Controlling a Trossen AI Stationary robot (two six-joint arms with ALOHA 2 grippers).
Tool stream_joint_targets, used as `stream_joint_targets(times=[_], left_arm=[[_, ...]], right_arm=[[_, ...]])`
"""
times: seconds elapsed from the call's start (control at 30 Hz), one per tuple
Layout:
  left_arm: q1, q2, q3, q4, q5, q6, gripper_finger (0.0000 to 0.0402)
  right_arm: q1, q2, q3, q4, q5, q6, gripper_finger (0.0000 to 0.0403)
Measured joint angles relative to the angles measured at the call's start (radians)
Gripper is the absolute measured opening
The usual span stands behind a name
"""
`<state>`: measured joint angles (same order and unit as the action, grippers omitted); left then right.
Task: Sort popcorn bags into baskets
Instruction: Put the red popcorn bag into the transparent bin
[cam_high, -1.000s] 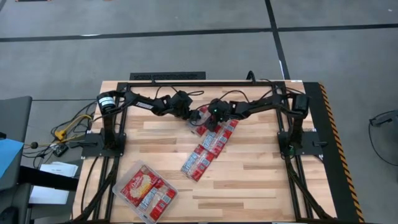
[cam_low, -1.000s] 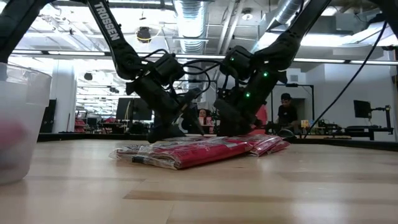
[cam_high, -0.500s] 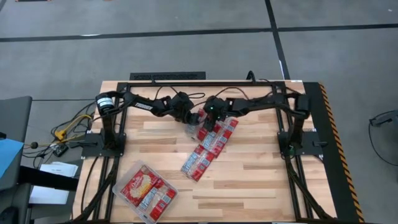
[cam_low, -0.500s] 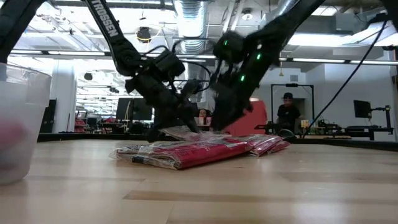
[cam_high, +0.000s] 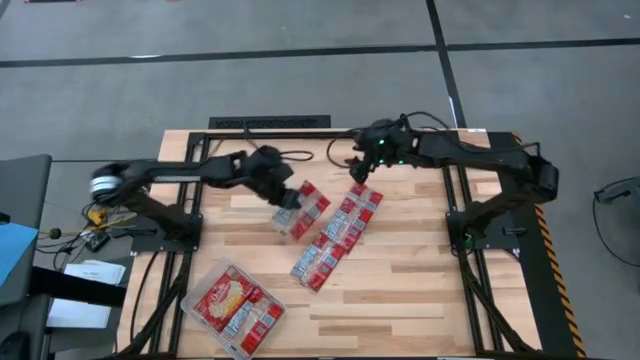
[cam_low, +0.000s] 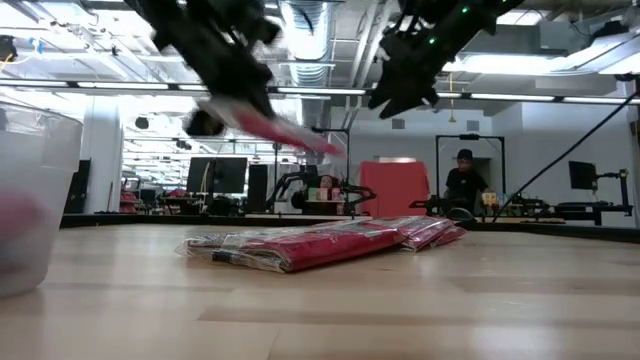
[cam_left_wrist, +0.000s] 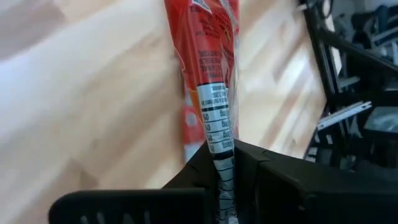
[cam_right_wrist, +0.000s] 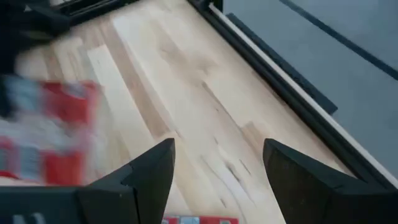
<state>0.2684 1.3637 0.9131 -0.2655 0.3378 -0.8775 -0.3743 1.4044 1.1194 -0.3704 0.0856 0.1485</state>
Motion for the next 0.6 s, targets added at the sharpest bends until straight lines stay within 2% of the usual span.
stream_joint_targets(times=[0.17,0.3,0.47,0.6], left_arm=[[-0.232,-0.242,0.001,-0.152,-0.213,-0.195,0.0004],[-0.465,-0.344,0.001,-0.219,-0.427,-0.378,0.0005],[-0.767,-0.335,0.001,-0.214,-0.679,-0.642,0.0004],[-0.966,-0.262,0.001,-0.187,-0.802,-0.83,0.0006]], right_arm=[[-0.022,-0.028,0.0,-0.072,-0.001,-0.001,0.027],[-0.022,-0.01,0.0,-0.086,-0.002,-0.024,0.027],[-0.01,0.035,0.0,-0.085,-0.01,-0.026,0.027],[0.002,0.049,-0.001,-0.081,-0.011,-0.028,0.027]])
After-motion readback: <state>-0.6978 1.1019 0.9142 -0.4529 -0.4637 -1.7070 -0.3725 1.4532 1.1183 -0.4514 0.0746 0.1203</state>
